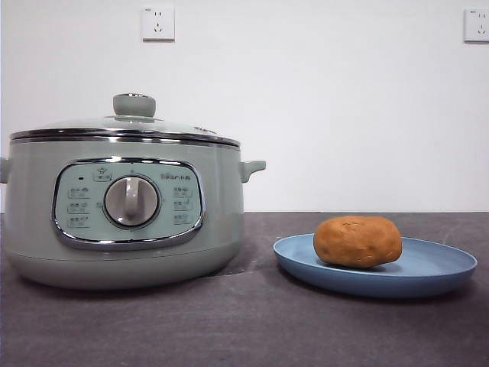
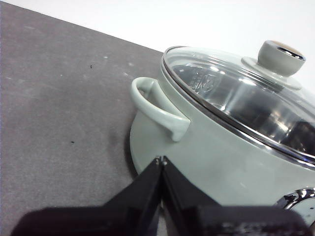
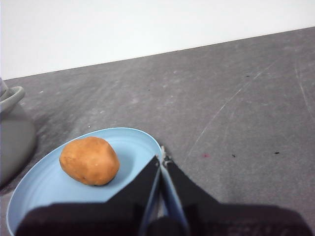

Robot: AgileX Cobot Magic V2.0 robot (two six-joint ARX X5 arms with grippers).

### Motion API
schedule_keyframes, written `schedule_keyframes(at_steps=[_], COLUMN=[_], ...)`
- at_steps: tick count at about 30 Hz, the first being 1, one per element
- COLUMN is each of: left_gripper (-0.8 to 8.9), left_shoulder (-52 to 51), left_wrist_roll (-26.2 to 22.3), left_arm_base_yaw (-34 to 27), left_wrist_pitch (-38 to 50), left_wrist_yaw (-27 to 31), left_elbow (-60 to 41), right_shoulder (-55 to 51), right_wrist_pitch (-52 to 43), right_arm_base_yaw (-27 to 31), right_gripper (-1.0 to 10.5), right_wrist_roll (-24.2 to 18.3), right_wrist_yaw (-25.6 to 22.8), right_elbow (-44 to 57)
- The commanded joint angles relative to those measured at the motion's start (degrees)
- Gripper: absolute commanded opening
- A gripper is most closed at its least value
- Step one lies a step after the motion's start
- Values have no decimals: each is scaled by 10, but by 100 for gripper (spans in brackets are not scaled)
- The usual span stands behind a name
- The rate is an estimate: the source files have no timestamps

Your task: Take the potato out from the steamer,put the potato on the plate,close the lid

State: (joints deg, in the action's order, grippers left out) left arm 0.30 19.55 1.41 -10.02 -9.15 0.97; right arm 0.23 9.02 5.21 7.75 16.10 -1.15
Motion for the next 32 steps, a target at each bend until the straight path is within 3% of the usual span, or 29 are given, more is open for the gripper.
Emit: schedule_keyframes(at_steps=[1, 17, 32], left_gripper=[-3, -3, -3], left_shoulder=[-2, -2, -2], left_wrist_roll=[0, 0, 0], left_arm_base_yaw=[-2, -2, -2], left_wrist_pitch=[1, 1, 1], left_wrist_yaw=[1, 1, 1], left_elbow=[-7, -7, -7], right_shoulder=[-1, -1, -1], right_wrist_pitch=[3, 3, 3], right_arm_base_yaw=[-1, -53, -53], right_gripper=[-1, -2, -2], right_wrist_roll=[2, 2, 2], right_wrist_yaw=[0, 0, 0], right_elbow=[8, 8, 8])
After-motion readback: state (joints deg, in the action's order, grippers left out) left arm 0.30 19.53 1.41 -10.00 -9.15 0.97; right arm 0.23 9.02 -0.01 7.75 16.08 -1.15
